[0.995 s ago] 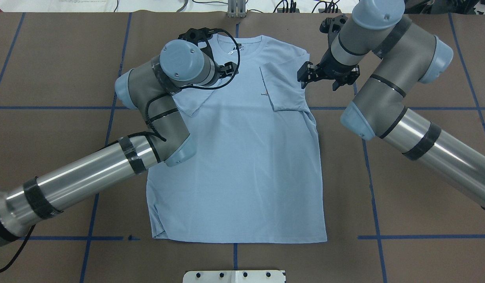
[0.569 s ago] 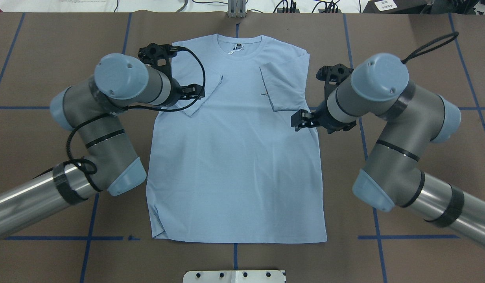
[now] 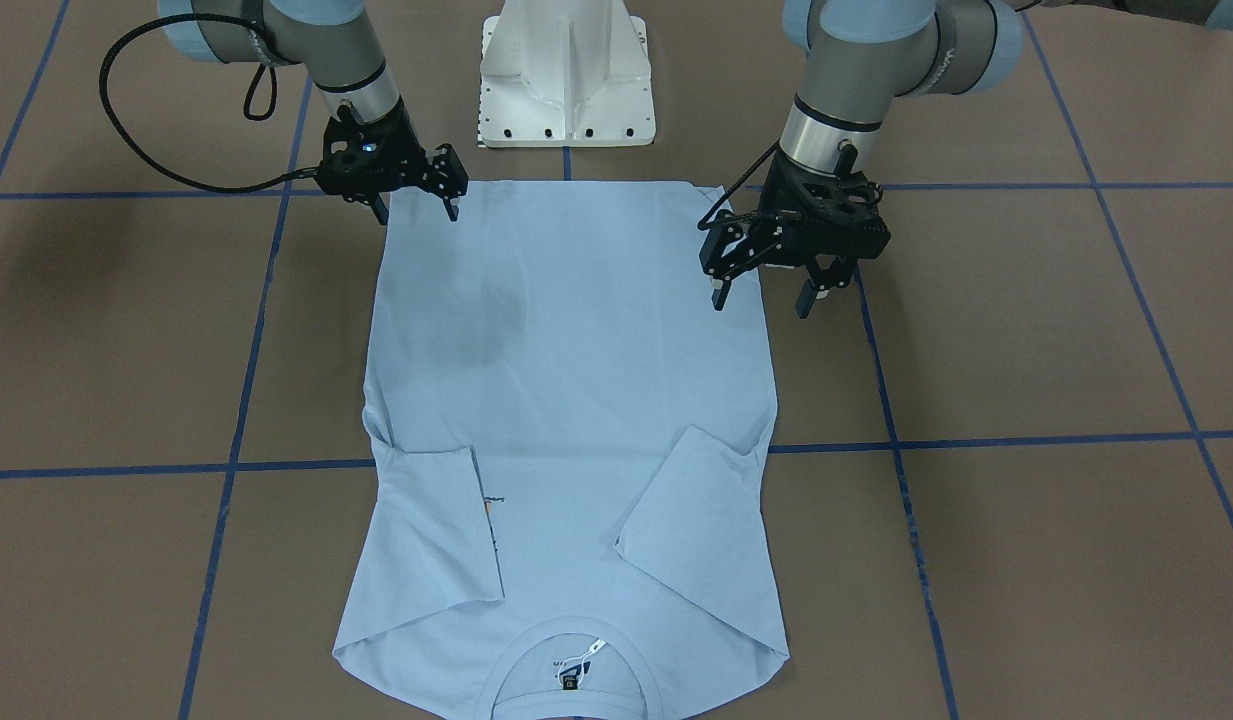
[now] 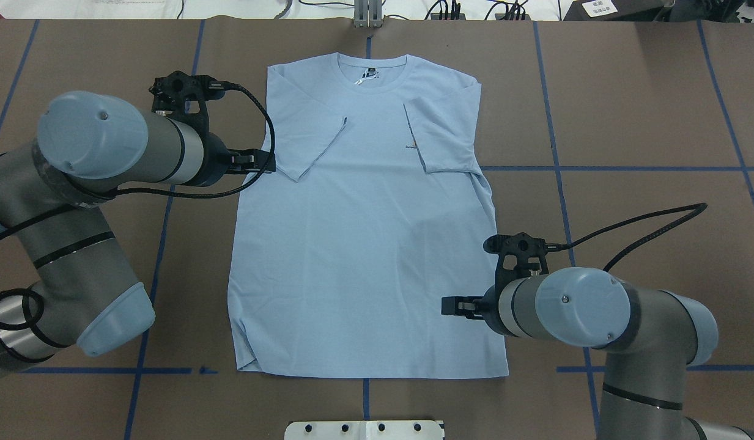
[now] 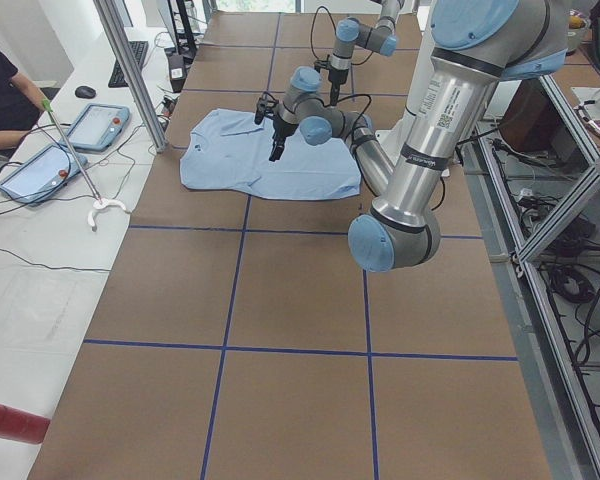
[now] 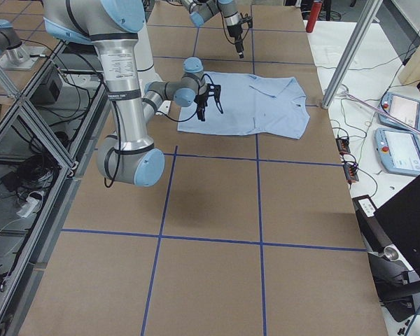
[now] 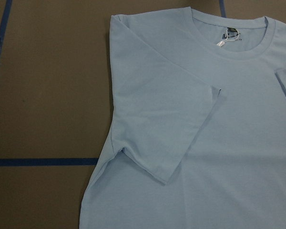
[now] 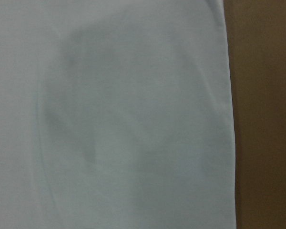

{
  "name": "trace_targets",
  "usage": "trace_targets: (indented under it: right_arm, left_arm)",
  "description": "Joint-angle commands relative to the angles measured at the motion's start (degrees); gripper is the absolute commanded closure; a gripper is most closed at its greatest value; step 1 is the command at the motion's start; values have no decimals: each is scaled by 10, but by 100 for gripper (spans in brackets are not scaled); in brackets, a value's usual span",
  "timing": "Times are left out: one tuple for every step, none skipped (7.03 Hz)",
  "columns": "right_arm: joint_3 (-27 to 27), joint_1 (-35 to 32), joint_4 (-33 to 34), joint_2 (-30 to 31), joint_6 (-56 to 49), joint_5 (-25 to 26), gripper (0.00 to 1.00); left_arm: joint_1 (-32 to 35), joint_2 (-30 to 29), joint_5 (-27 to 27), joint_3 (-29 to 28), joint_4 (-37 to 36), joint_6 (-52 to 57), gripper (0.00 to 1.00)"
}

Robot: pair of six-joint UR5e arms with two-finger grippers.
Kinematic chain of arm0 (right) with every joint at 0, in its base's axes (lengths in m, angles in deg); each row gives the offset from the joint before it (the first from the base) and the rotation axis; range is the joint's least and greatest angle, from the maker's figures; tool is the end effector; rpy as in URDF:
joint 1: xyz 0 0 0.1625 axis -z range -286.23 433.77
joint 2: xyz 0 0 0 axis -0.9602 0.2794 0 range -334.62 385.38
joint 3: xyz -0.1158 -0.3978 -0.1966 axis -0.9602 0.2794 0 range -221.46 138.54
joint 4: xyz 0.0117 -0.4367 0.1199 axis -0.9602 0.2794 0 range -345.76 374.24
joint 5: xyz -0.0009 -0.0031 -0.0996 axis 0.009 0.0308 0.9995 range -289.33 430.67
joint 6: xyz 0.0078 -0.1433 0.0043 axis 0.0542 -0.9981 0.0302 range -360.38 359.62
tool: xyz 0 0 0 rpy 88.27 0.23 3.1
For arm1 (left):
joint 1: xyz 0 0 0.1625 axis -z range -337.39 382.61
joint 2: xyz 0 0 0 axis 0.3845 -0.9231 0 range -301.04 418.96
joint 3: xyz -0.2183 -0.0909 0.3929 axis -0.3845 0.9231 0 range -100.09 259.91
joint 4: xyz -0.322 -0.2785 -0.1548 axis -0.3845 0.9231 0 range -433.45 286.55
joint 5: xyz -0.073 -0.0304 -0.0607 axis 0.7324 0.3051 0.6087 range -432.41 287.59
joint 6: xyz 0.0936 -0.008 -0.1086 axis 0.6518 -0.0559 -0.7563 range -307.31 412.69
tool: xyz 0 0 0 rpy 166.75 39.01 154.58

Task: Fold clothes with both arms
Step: 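Move both grippers to the hem corners nearest the robot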

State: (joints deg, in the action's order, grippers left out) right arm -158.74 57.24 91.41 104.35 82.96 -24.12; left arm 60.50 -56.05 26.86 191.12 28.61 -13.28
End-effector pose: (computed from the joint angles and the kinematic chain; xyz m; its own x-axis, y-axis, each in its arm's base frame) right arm -0.5421 -0.2874 0.3563 0.6230 0.0644 0.7796 -0.1499 0.9880 0.0382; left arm 0.4583 -0.4961 0.2552 0.5816 0.0566 -0.8115 0.2860 0.9197 0.2691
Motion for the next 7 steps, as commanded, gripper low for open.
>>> trace_targets:
  right_arm:
    - [-2, 16, -1, 26, 11, 1, 0]
    - [8, 16, -1, 34, 10, -6, 0]
    - [13, 17, 0, 34, 11, -7, 0]
    - [23, 18, 0, 34, 11, -8, 1]
    - [26, 18, 0, 34, 11, -16, 2]
    - [26, 18, 1, 34, 11, -25, 6]
    - [24, 18, 4, 34, 11, -37, 7]
  left_arm:
    - [0, 1, 0, 18, -1, 0, 0]
    - [-3, 0, 0, 17, -1, 0, 0]
    - [-3, 0, 0, 22, -1, 0, 0]
    - [-4, 1, 0, 23, -1, 0, 0]
    - [-4, 0, 0, 23, -1, 0, 0]
    - [-5, 2, -2, 21, 0, 1, 0]
    - [-5, 2, 0, 22, 0, 0, 0]
